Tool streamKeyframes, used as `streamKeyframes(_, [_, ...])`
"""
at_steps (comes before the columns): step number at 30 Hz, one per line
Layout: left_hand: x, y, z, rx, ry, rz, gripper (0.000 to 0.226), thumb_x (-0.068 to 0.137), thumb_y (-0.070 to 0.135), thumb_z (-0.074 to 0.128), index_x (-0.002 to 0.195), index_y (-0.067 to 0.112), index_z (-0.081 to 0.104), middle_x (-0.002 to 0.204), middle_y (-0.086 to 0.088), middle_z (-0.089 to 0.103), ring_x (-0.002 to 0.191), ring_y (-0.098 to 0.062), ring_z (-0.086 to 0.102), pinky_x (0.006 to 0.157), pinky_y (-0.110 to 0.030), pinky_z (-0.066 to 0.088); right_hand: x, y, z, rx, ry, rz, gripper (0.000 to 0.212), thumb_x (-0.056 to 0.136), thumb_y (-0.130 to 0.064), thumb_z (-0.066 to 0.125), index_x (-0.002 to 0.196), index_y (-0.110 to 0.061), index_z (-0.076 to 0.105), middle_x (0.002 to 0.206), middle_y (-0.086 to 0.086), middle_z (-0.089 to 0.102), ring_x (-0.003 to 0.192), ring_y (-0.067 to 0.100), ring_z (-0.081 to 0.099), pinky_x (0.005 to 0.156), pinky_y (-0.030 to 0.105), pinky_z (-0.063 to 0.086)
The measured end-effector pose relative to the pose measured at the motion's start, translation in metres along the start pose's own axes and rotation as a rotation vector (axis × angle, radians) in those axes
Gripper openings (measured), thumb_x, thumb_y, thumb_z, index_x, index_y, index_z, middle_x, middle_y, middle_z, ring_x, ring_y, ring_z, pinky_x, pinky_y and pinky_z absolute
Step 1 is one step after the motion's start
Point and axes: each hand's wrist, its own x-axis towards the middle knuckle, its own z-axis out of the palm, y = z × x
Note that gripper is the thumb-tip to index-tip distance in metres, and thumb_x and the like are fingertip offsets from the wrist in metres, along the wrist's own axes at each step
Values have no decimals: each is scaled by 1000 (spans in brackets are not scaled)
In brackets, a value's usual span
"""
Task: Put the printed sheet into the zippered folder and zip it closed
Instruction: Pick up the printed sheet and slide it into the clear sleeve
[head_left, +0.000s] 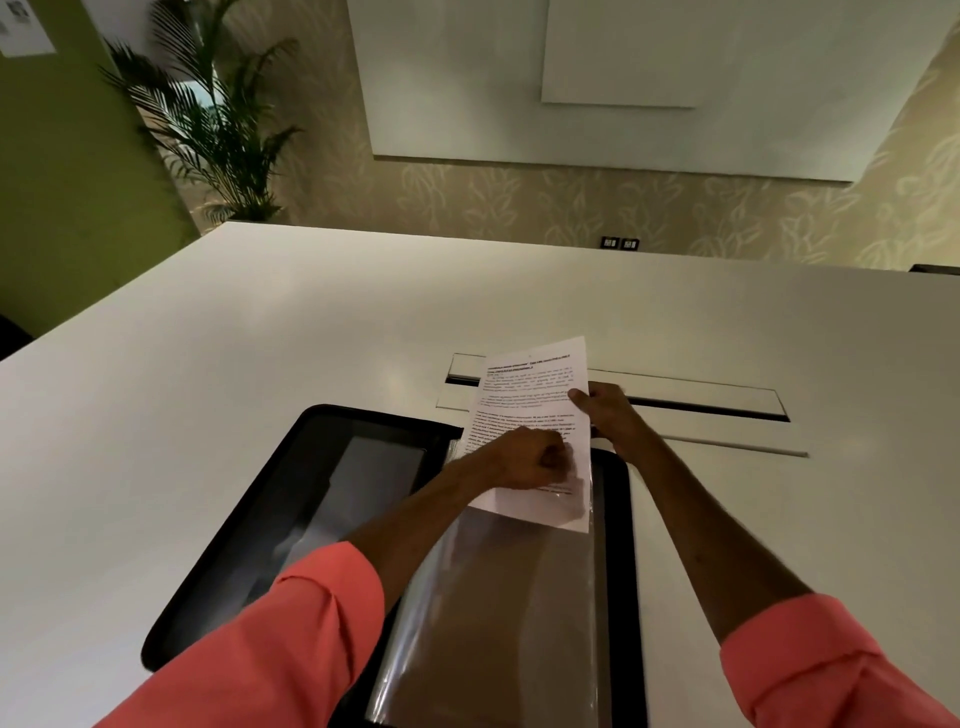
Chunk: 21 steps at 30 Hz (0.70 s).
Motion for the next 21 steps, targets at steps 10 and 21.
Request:
streamKeyframes(10, [28, 27, 17, -260, 282, -179, 27, 91, 9, 78, 117, 8, 69, 115, -14, 77, 104, -27, 72, 89, -36, 57, -6, 13, -10, -70, -192, 3, 20, 99, -18, 70, 116, -20, 80, 107, -1, 83, 99, 20, 80, 86, 37, 66])
streamKeyframes(21, [-10, -9, -2, -140, 326, -66, 17, 95, 2, 66, 106, 16, 69, 109, 2, 74, 102, -12, 67, 91, -30, 57, -2, 14, -11, 12, -211, 14, 26, 97, -6, 71, 123, -8, 76, 115, 8, 81, 99, 23, 80, 82, 34, 65])
